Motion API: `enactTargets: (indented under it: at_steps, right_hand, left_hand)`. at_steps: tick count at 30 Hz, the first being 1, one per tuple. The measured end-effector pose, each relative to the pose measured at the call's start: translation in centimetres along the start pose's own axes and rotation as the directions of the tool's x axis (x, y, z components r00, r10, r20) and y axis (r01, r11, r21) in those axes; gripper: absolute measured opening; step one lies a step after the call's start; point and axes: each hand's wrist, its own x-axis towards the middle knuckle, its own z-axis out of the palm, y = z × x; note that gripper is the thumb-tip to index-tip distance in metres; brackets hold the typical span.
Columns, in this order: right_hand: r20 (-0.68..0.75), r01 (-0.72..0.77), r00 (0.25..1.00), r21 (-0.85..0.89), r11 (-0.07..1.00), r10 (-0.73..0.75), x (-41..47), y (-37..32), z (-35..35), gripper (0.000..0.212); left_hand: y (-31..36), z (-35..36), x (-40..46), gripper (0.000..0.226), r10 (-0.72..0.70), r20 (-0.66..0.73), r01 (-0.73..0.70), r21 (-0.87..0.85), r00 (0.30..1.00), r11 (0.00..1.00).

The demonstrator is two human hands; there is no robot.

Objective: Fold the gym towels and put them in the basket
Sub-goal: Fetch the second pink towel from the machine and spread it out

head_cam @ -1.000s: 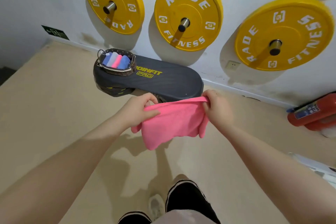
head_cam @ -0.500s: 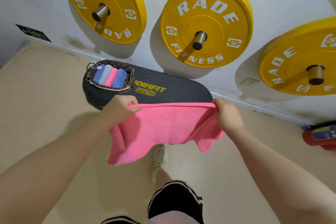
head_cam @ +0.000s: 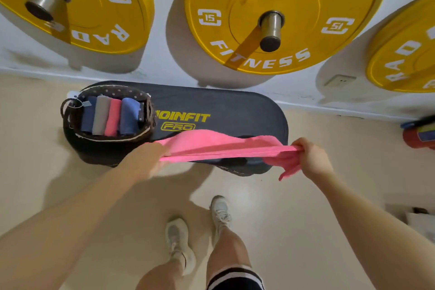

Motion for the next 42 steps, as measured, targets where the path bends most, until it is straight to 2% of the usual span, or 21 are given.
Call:
enactTargets:
  at_steps: [2, 5, 10, 15, 18, 20, 24, 26, 28, 31, 33, 36, 38, 42]
  right_hand:
    - [-0.049, -0.085, 0.995, 0.137, 0.987, 0.092, 1.0, 0.4, 0.6, 0.034]
    - [-0.094, -0.102, 0.988, 0.18, 0.978, 0.121, 3.9, 1.6, 1.6, 0.029]
    - [-0.066, -0.026, 0.997, 0.01, 1.0, 0.027, 13.0, 3.1, 5.0, 0.024]
    - [-0.025, 0.082, 0.996, -0.251, 0.964, -0.091, 24.3, 6.1, 12.4, 0.024]
    - [-0.016, 0.152, 0.986, -0.347, 0.926, -0.168, 30.5, 8.2, 16.3, 0.028]
    - [-0.072, 0.161, 0.978, -0.349, 0.923, -0.197, 33.5, 8.7, 17.7, 0.031]
    - [-0.283, 0.091, 0.937, -0.365, 0.927, -0.204, 37.2, 8.3, 18.7, 0.031]
    - [-0.33, 0.061, 0.918, -0.433, 0.899, -0.221, 37.9, 7.5, 19.2, 0.033]
    - [-0.339, 0.093, 0.903, -0.443, 0.892, -0.263, 37.6, 6.0, 20.2, 0.035]
    - [-0.276, 0.339, 0.829, -0.447, 0.828, -0.487, 36.0, 1.7, 22.9, 0.04]
    - [-0.113, 0.554, 0.746, -0.441, 0.706, -0.656, 34.5, -2.3, 25.2, 0.056]
    - [0.116, 0.776, 0.555, -0.428, 0.463, -0.824, 32.3, -8.8, 28.8, 0.058]
    - [0.204, 0.849, 0.453, -0.397, 0.35, -0.868, 31.1, -12.5, 31.2, 0.048]
    - [0.284, 0.895, 0.353, -0.38, 0.233, -0.892, 30.1, -17.4, 35.2, 0.026]
  left_hand:
    - [-0.6, -0.6, 1.2, 0.033, 0.03, -0.003, -0.03, -0.09, 1.0, 0.995]
    - [-1.0, -1.1, 4.6, 0.024, -0.068, -0.097, 0.047, -0.205, 0.993, 0.978]
    - [-2.3, 2.1, 14.2, 0.019, -0.158, -0.225, 0.125, -0.156, 0.961, 0.98]
    - [-4.9, 8.6, 25.3, 0.018, -0.146, -0.2, 0.159, 0.048, 0.969, 0.986]
    - [-6.4, 10.7, 31.4, 0.02, -0.114, -0.261, 0.146, 0.105, 0.959, 0.984]
    - [-7.3, 11.5, 34.5, 0.021, -0.085, -0.318, 0.136, 0.14, 0.944, 0.981]
    - [-8.3, 12.7, 39.2, 0.017, -0.059, -0.515, 0.137, 0.115, 0.855, 0.984]
    - [-8.4, 13.5, 40.4, 0.023, -0.056, -0.614, 0.129, 0.075, 0.788, 0.989]
    - [-8.6, 14.5, 40.0, 0.031, -0.031, -0.667, 0.078, 0.04, 0.744, 0.996]
    - [-9.3, 15.8, 36.9, 0.036, -0.059, -0.678, 0.042, -0.042, 0.733, 0.998]
    - [-10.3, 16.8, 33.9, 0.031, -0.126, -0.632, 0.079, -0.103, 0.765, 0.992]
    - [-12.5, 18.7, 29.7, 0.027, -0.211, -0.596, 0.119, -0.19, 0.774, 0.974]
    - [-13.4, 19.7, 27.5, 0.026, -0.316, -0.553, 0.194, -0.268, 0.771, 0.944]
    - [-14.4, 21.8, 25.0, 0.031, -0.542, -0.435, 0.385, -0.401, 0.719, 0.832]
